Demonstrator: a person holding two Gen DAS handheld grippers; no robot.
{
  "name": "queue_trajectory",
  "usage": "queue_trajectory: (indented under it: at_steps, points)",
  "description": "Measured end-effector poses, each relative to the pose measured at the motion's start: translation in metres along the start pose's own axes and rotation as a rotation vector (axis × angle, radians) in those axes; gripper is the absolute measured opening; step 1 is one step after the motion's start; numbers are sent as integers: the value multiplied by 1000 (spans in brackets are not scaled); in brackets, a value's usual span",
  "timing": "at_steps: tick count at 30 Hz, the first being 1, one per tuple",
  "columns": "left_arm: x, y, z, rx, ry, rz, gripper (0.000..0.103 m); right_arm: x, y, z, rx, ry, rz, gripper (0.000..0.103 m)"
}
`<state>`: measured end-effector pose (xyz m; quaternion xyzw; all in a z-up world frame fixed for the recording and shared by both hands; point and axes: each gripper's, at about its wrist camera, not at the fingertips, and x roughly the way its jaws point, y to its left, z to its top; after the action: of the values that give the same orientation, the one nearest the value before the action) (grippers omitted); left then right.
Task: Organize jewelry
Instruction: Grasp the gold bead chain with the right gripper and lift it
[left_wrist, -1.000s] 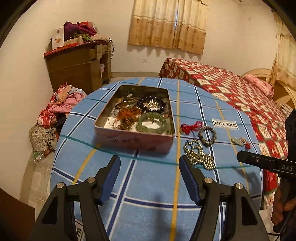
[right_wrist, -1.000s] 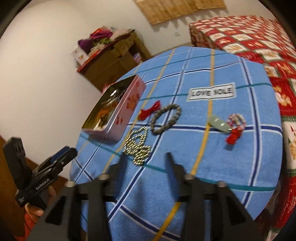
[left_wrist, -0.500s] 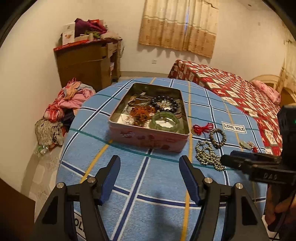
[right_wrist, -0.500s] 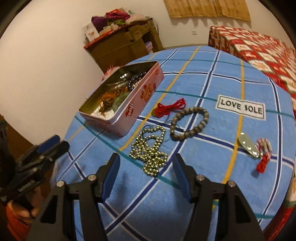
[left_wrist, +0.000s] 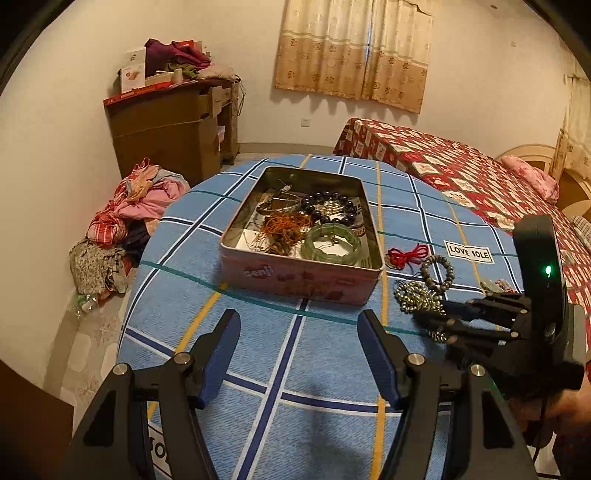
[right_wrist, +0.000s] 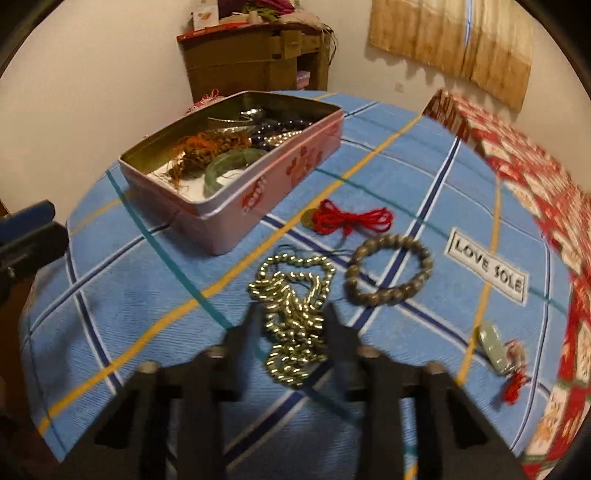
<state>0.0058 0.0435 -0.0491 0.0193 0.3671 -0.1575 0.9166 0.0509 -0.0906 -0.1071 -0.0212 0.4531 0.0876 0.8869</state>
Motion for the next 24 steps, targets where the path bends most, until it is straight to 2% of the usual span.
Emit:
queue_trajectory:
  at_steps: [2,4,7,11,18,24]
  points:
    - [-1,-3,1,15,-4,-6,66,-3,-11,-2,52,3,46,15]
    - [-2,-5,2,28,-10,-15,66,-9,-25,-6,135,2,129,15]
    - [-3,-10,3,54,-16,-43,66,-32,-47,-17,262,-38,264,14]
    - [0,-25,8,89,-16,-108,66,-72,-72,-30,382,-111,369,14]
    - [25,-75,23,169,32,-218,66,-132,-89,-27,445,-262,440,13]
    - [46,-119,29,258,63,-251,66,-160,-99,-9,461,-378,484,13]
